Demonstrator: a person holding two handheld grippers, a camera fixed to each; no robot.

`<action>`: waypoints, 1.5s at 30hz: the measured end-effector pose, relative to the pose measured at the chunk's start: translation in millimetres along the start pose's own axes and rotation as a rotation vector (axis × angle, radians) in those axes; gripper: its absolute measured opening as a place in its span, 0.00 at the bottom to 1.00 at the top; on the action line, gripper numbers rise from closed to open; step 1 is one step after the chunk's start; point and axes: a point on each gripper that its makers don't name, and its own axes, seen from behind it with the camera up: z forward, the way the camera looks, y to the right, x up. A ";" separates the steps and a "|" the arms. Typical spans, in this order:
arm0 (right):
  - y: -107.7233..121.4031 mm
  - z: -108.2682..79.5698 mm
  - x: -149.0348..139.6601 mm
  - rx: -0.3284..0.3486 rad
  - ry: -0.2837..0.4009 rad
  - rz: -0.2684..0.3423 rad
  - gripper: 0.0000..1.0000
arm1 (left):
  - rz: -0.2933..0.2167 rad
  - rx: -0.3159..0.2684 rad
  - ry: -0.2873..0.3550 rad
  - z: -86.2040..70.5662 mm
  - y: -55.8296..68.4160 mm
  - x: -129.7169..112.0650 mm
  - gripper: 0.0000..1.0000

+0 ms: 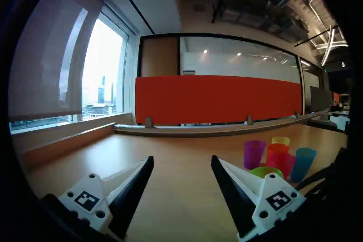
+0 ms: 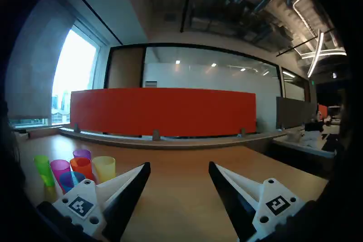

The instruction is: Pour water

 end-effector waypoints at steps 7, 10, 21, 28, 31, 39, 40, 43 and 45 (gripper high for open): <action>-2.7 3.2 -6.2 0.024 -0.012 0.027 1.00 | 0.000 0.000 0.000 -0.1 0.6 -0.1 0.94; -2.7 3.1 -9.9 0.030 -0.018 0.032 0.99 | 0.000 0.000 0.000 0.0 0.7 0.1 0.93; -3.4 4.2 -17.7 0.039 -0.029 0.031 1.00 | 0.000 0.000 0.000 -0.2 1.5 -0.1 0.94; -6.9 4.0 -18.4 0.046 -0.030 0.018 1.00 | 0.000 0.000 0.000 -0.3 0.8 -0.2 0.94; -7.7 3.5 -18.6 0.047 -0.030 0.015 1.00 | 0.000 0.000 0.000 -0.2 0.4 -0.3 0.94; -6.9 2.6 -19.1 0.043 -0.031 0.013 0.99 | 0.000 0.000 0.000 -0.1 0.4 -0.1 0.94; -6.9 2.6 -19.1 0.043 -0.031 0.013 0.99 | 0.000 0.000 0.000 -0.1 0.4 -0.1 0.94; -7.2 2.3 -19.1 0.043 -0.031 0.014 1.00 | 0.000 0.000 0.000 -0.2 0.3 -0.1 0.94; -7.5 2.1 -19.1 0.045 -0.032 0.014 1.00 | 0.000 0.000 0.000 -0.2 0.2 0.0 0.94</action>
